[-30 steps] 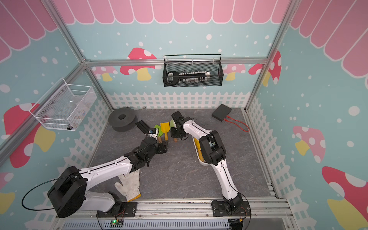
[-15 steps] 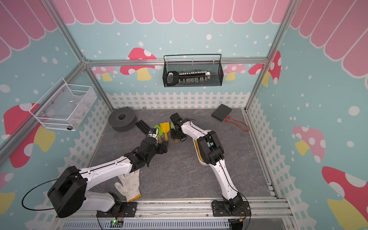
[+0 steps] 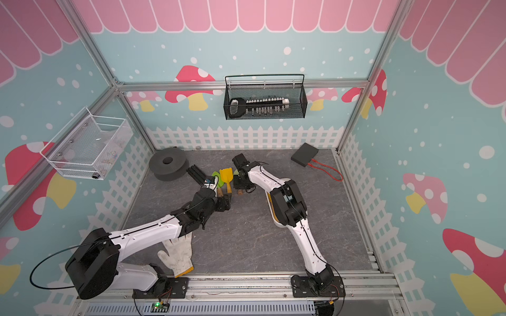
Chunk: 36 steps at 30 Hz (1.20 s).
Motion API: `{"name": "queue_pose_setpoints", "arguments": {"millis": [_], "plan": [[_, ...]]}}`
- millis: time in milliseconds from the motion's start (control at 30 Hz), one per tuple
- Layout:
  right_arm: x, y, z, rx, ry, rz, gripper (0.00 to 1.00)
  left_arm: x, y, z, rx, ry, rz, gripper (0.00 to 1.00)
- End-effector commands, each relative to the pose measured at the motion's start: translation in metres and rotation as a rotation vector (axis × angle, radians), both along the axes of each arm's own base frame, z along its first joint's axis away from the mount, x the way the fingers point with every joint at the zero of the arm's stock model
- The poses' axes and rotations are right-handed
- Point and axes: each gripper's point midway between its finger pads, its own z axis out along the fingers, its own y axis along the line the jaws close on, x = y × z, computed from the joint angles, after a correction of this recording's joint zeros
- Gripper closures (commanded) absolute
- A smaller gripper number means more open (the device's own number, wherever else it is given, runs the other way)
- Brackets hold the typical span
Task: Take the shovel out of the storage box
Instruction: Place the shovel at the center of the board, then pick up the shovel from the storage box.
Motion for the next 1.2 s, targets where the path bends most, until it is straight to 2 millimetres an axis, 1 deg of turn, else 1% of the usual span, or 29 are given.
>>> {"name": "queue_pose_setpoints", "arguments": {"millis": [0,200,367,433,567,700,733,800,900,933,1033,1167], "plan": [[-0.005,0.006,0.017,-0.013,-0.025,0.029,0.61,-0.004,0.0,0.008,-0.02,-0.008,-0.002,0.12],[-0.017,0.0,0.055,-0.04,-0.091,0.065,0.58,-0.004,0.001,0.009,-0.02,-0.013,0.002,0.12],[-0.035,-0.011,0.085,-0.057,-0.14,0.088,0.57,-0.004,0.001,0.011,-0.026,-0.015,0.002,0.12],[-0.045,-0.016,0.095,-0.056,-0.151,0.099,0.56,-0.005,0.002,0.011,-0.027,-0.016,0.002,0.12],[-0.063,-0.029,0.106,-0.056,-0.158,0.119,0.56,-0.004,0.002,0.011,-0.022,-0.017,0.002,0.12],[-0.083,-0.041,0.11,-0.06,-0.156,0.153,0.57,-0.004,0.0,0.009,-0.02,-0.012,-0.004,0.12],[-0.088,-0.045,0.116,-0.057,-0.164,0.159,0.57,-0.004,-0.001,0.009,-0.022,-0.011,-0.007,0.12],[-0.098,-0.051,0.116,-0.065,-0.162,0.178,0.57,-0.005,-0.003,0.008,-0.024,-0.006,-0.018,0.12],[-0.113,-0.066,0.113,-0.097,-0.164,0.2,0.57,-0.006,-0.007,0.006,-0.036,0.0,-0.038,0.12],[-0.118,-0.071,0.113,-0.103,-0.164,0.207,0.58,-0.006,-0.01,0.005,-0.045,0.003,-0.05,0.12],[-0.135,-0.08,0.106,-0.088,-0.125,0.242,0.6,-0.01,-0.022,0.005,-0.083,0.01,-0.112,0.12],[-0.147,-0.098,0.095,-0.129,-0.113,0.255,0.59,-0.013,-0.033,0.005,-0.107,0.022,-0.163,0.13]]}}
